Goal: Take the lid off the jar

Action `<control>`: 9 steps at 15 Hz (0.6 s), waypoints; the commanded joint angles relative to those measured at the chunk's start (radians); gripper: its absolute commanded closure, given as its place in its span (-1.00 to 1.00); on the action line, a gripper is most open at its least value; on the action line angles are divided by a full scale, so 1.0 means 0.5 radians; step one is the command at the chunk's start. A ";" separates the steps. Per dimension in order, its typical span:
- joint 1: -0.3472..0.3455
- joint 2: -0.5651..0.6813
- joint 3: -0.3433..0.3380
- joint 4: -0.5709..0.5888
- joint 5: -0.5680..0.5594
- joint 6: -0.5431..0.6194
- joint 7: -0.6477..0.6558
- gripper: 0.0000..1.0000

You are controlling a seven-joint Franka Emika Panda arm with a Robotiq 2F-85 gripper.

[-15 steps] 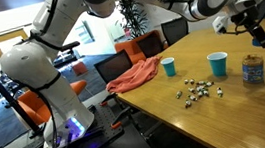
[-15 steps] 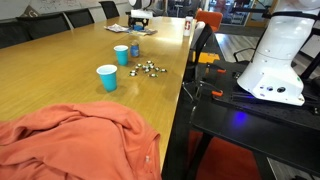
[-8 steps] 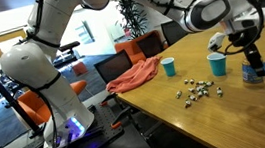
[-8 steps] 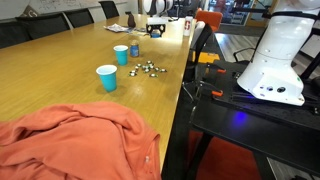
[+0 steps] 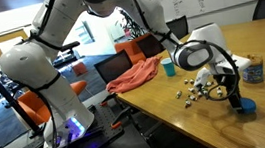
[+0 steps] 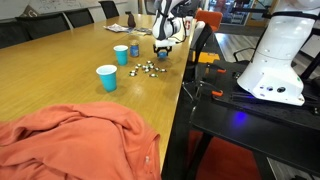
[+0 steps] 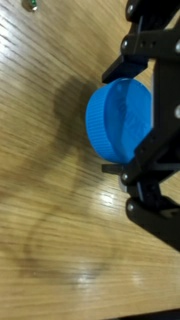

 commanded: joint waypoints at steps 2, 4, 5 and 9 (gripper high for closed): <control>-0.015 -0.020 0.098 -0.183 0.125 0.436 -0.114 -0.93; -0.055 -0.162 0.148 -0.312 0.177 0.606 -0.185 -1.00; -0.076 -0.240 0.166 -0.369 0.187 0.659 -0.226 -1.00; -0.217 -0.628 0.285 -0.533 0.171 0.568 -0.381 -1.00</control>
